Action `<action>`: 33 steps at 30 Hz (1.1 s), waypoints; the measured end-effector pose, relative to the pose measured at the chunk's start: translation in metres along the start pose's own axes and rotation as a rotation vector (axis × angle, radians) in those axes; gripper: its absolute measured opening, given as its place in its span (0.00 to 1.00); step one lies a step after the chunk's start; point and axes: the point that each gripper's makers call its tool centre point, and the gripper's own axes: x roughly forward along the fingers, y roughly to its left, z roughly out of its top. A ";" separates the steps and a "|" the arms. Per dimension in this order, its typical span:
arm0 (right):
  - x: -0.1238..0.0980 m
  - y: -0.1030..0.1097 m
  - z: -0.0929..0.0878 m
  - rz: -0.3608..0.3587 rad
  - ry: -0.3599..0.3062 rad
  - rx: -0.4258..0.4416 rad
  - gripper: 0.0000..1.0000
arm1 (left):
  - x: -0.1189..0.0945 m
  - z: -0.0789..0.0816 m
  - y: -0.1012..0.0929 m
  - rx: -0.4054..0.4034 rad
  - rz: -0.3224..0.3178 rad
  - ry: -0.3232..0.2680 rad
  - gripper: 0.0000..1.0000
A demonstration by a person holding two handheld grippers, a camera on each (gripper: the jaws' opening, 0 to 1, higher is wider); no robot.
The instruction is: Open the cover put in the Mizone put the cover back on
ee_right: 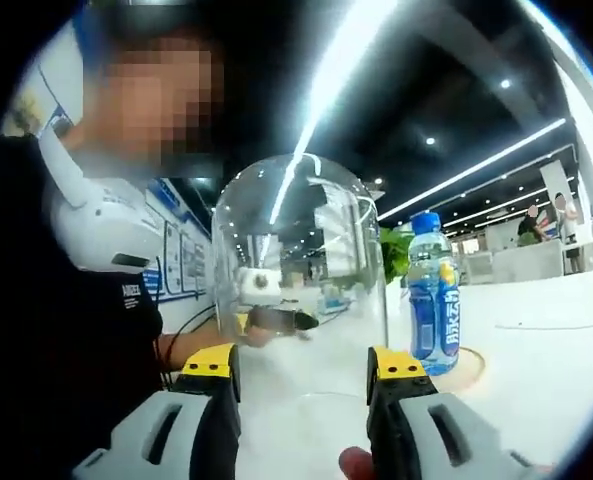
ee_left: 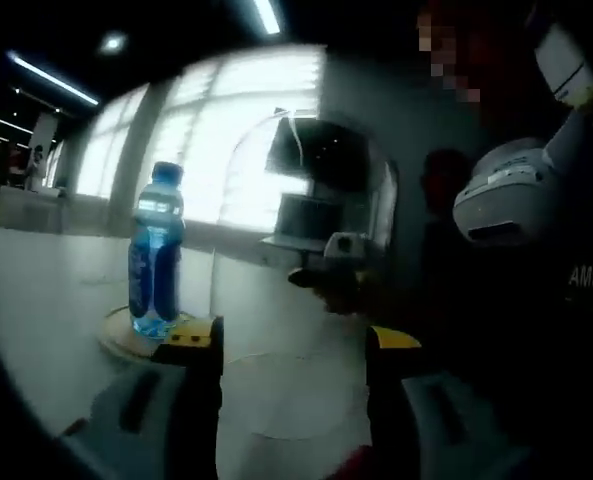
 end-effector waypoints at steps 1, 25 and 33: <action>0.000 0.000 0.000 0.002 -0.004 0.002 0.41 | 0.000 -0.001 0.000 0.001 0.002 0.004 0.49; 0.023 0.000 0.005 0.060 0.079 -0.017 0.61 | 0.012 0.003 0.002 0.027 -0.030 0.028 0.57; 0.033 0.000 0.009 0.085 0.099 -0.031 0.69 | 0.028 0.007 0.002 0.030 -0.050 0.049 0.68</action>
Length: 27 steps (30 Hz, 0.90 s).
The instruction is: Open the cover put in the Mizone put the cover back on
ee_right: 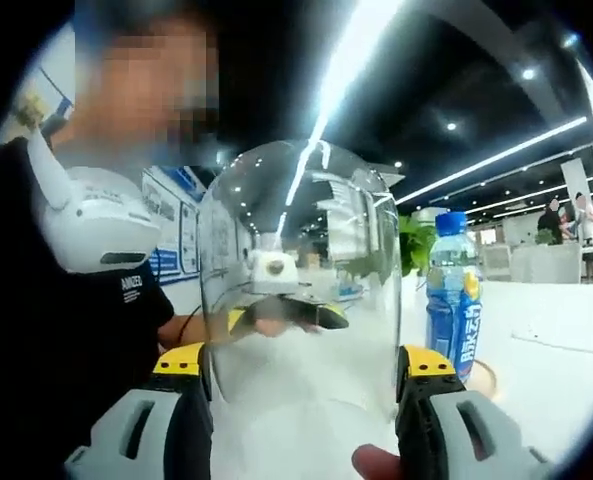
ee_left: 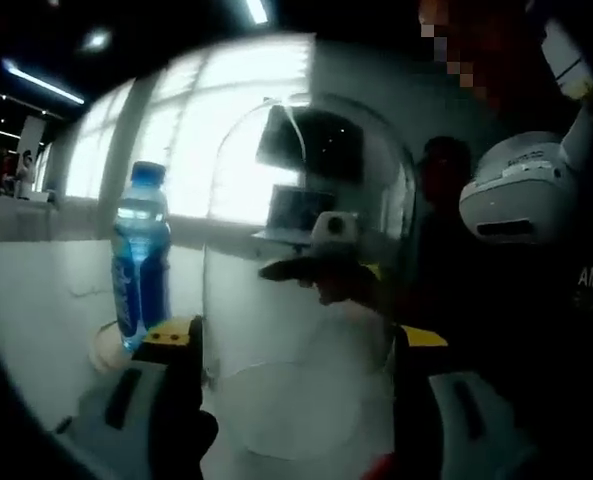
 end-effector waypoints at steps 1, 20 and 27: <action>0.002 -0.001 0.000 0.005 0.004 0.002 0.70 | 0.001 0.000 0.000 0.006 -0.002 0.005 0.68; 0.023 -0.001 -0.001 0.042 0.050 0.006 0.82 | 0.018 -0.002 0.003 0.013 -0.037 0.030 0.77; 0.033 0.003 -0.008 0.052 0.104 0.006 0.86 | 0.020 -0.003 0.002 0.019 -0.038 0.021 0.77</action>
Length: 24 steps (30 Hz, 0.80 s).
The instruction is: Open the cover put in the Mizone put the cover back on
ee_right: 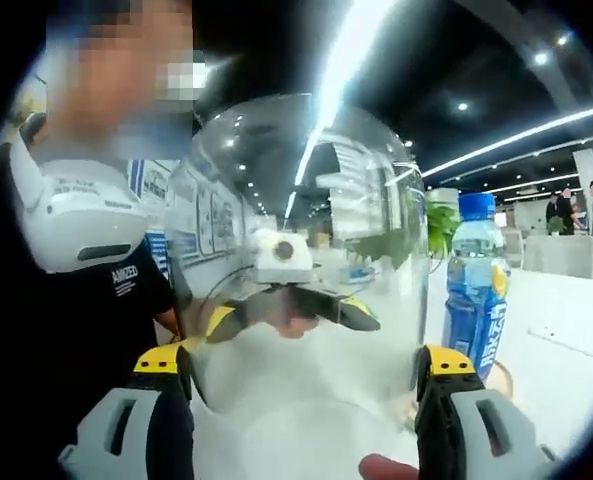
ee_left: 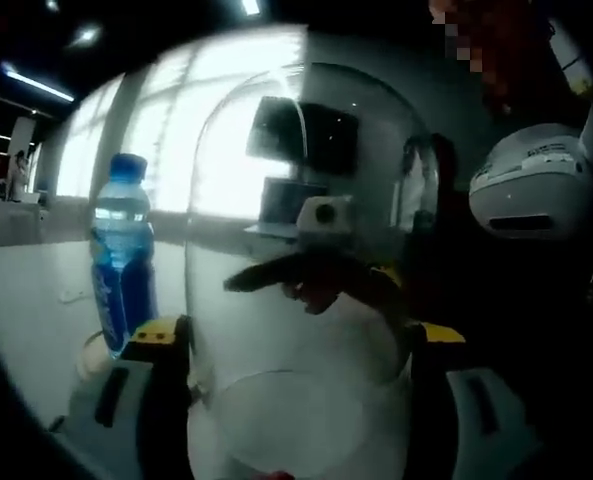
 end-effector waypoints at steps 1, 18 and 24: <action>0.001 0.000 -0.001 0.002 0.004 -0.001 0.87 | 0.000 0.000 0.000 0.004 0.000 -0.005 0.77; 0.004 -0.002 -0.003 0.009 0.017 -0.005 0.90 | 0.009 0.001 0.001 0.015 -0.001 -0.011 0.80; 0.003 -0.003 -0.004 0.002 0.006 -0.003 0.90 | 0.010 0.001 0.003 0.011 -0.006 -0.021 0.81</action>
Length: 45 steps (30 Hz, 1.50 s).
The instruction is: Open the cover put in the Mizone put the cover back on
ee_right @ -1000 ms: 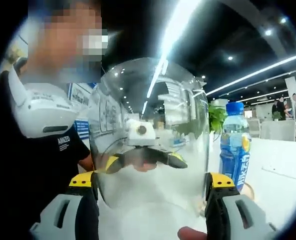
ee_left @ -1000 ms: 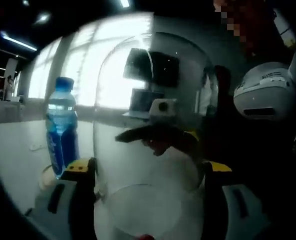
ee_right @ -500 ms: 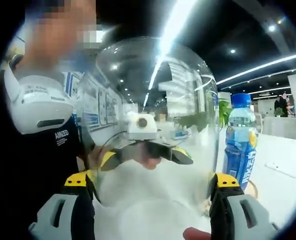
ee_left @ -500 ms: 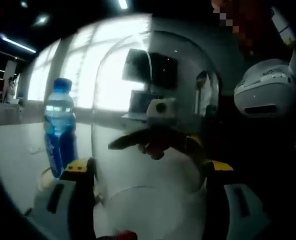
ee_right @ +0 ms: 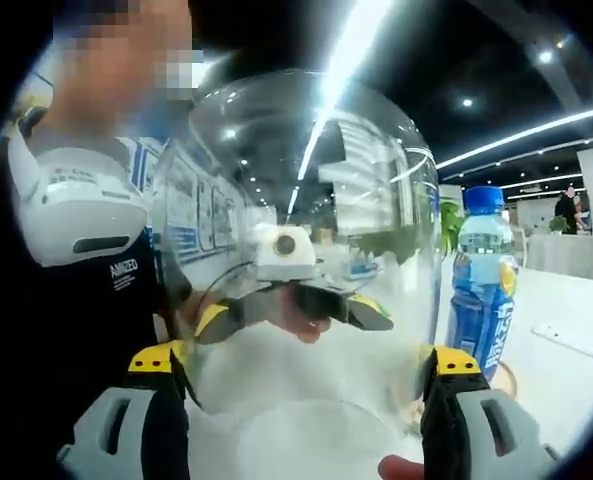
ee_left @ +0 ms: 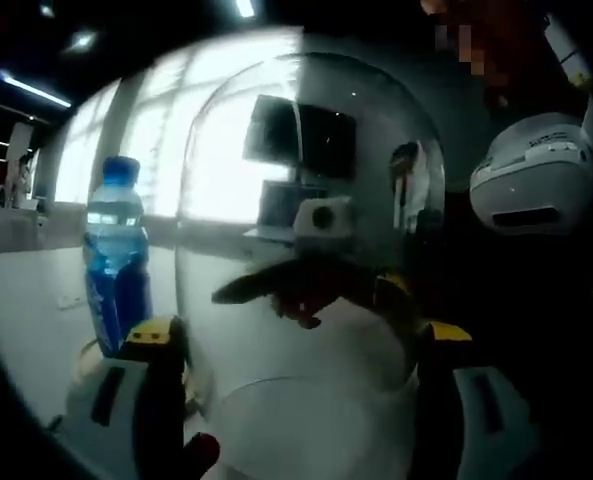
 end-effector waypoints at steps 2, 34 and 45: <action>0.000 -0.001 0.000 -0.005 -0.005 0.000 0.90 | 0.001 0.001 0.000 -0.004 -0.001 -0.010 0.82; 0.001 -0.004 0.017 0.003 -0.055 -0.004 0.90 | 0.007 0.007 -0.002 -0.028 0.001 -0.015 0.85; 0.000 0.002 0.032 0.010 -0.088 -0.017 0.90 | 0.003 0.035 -0.008 0.004 0.017 -0.075 0.85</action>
